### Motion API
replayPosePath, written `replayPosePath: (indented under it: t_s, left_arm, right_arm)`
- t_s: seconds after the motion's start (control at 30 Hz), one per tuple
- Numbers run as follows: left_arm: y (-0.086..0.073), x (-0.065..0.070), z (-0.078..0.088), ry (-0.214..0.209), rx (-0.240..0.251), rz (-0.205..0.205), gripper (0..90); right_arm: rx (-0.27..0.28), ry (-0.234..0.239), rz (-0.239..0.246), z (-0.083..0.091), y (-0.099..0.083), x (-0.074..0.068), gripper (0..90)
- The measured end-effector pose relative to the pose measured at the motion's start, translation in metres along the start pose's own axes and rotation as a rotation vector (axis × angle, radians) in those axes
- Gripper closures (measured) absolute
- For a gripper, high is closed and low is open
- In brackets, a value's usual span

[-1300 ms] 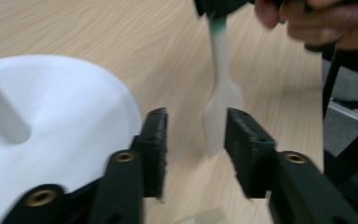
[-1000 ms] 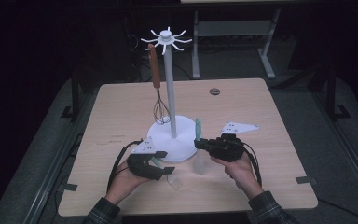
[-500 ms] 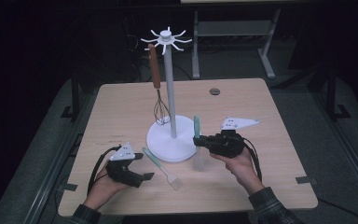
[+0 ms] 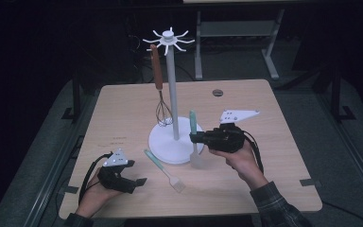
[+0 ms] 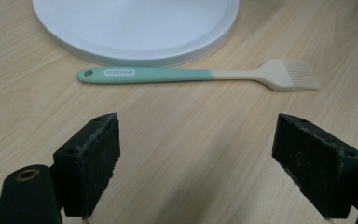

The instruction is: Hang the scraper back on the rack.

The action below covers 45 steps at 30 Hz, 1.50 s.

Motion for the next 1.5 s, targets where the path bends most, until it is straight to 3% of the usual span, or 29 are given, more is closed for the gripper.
replayPosePath:
  t_s: [0.47,0.77,1.2,1.5]
  left_arm:
    - [0.002,-0.001,0.001,-0.001,0.015,0.003,14.8]
    - [0.002,-0.001,0.001,-0.003,0.016,-0.001,14.8]
    - [0.002,0.001,0.0,-0.013,0.019,0.013,14.8]
    - [0.002,0.002,0.0,-0.018,0.014,0.017,14.8]
  right_arm:
    - [0.077,0.066,0.039,-0.01,0.048,-0.009,85.0]
    - [0.099,0.103,0.072,-0.019,0.077,-0.018,85.0]
    - [0.129,0.125,0.129,-0.028,0.12,-0.029,85.0]
    - [0.136,0.136,0.124,-0.04,0.138,-0.025,85.0]
Point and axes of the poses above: each handheld gripper's, and its own axes: z roughly backward along the jaws, y roughly out of its top, x roughly to its right, the point moved 5 cm from there along -z, roughly forward along the jaws, and after that the axes turned 12 degrees about x, right-handed, at the moved point
